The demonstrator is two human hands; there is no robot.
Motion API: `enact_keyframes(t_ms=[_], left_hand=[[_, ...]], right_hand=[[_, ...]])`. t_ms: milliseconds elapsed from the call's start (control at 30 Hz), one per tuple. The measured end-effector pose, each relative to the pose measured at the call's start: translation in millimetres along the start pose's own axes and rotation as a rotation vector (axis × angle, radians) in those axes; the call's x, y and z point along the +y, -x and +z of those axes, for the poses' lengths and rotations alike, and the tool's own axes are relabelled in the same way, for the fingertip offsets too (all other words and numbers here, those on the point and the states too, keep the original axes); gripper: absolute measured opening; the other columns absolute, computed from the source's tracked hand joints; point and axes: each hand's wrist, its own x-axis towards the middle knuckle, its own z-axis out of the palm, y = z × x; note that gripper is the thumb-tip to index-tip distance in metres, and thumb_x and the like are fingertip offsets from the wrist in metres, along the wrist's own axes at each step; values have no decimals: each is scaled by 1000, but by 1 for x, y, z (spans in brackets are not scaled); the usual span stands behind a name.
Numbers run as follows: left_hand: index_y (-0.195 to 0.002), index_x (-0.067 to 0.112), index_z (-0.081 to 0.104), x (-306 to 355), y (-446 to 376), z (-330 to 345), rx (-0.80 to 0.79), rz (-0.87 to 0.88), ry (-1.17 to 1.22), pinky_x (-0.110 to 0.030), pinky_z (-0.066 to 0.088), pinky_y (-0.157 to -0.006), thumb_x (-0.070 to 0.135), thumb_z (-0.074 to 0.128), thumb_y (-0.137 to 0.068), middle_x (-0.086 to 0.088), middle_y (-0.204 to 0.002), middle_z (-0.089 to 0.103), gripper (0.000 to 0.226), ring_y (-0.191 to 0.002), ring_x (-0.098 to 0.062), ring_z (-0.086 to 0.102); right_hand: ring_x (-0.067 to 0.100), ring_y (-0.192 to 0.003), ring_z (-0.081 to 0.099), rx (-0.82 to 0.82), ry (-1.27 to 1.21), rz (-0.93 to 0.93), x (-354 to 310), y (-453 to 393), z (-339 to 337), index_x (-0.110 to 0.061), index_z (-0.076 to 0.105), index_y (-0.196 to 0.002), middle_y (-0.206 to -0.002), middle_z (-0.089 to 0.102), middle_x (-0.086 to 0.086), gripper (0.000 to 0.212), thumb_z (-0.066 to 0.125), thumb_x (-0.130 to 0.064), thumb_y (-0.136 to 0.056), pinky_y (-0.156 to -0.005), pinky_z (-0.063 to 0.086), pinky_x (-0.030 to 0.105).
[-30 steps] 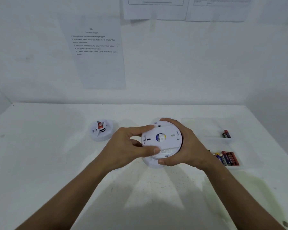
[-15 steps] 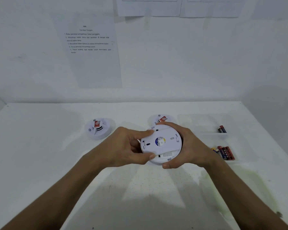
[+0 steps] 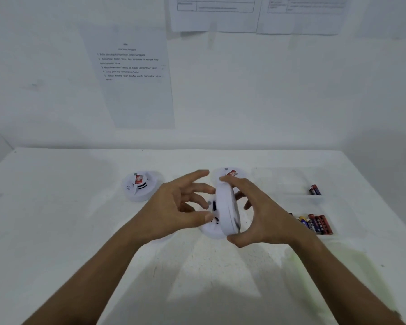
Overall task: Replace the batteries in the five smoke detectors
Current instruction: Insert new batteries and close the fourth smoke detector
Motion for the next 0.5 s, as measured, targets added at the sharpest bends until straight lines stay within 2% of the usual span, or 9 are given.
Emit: enact_keyframes(t_ms=[67,133,200,233,367,433,500], left_hand=[[-135,43,44,-6,2,1,0,-1,-148,-29,57,-78,16,84,-70,14,-120,61,81,-97,-11,63],[-133,56,36,-7,4,2,-26,-33,-280,-25,56,-81,34,85,-65,20,-125,55,87,-103,-5,60],[-136,59,30,-6,5,4,-78,-35,-324,-24,56,-82,44,84,-62,23,-128,54,93,-104,-3,60],[-139,55,30,-5,5,5,-100,-27,-315,-25,56,-80,40,85,-63,22,-126,56,95,-102,-5,62],[-143,39,38,-3,4,3,-64,-7,-231,-27,58,-70,24,86,-68,9,-105,70,90,-79,-15,68],[-141,39,42,-2,5,1,-24,17,-293,-24,56,-67,27,87,-67,11,-99,69,88,-71,-11,64],[-138,41,44,-1,6,-2,-4,47,-379,-21,54,-65,32,87,-65,12,-92,67,85,-67,-9,58]], right_hand=[[9,-119,51,23,-176,-16,-1,0,1,-38,32,-137,-135,41,-18,100,87,-12,-59,-88,52,22],[15,-119,54,38,-351,-30,-1,0,1,-28,33,-135,-132,44,-9,97,87,-5,-57,-87,55,27],[18,-123,55,59,-513,-34,-2,1,2,-21,33,-135,-133,49,-7,97,87,-3,-56,-88,55,30],[20,-125,55,69,-568,-34,-2,1,4,-18,33,-136,-135,50,-6,98,87,-5,-56,-90,54,32],[19,-126,55,88,-555,-17,0,1,9,-22,40,-136,-136,54,-12,94,87,-12,-55,-94,53,33],[20,-127,55,100,-489,-3,3,1,8,-25,44,-136,-136,57,-11,94,89,-14,-54,-97,53,36],[19,-126,55,116,-424,25,5,0,7,-26,47,-138,-137,57,-8,99,93,-20,-51,-98,53,47]])
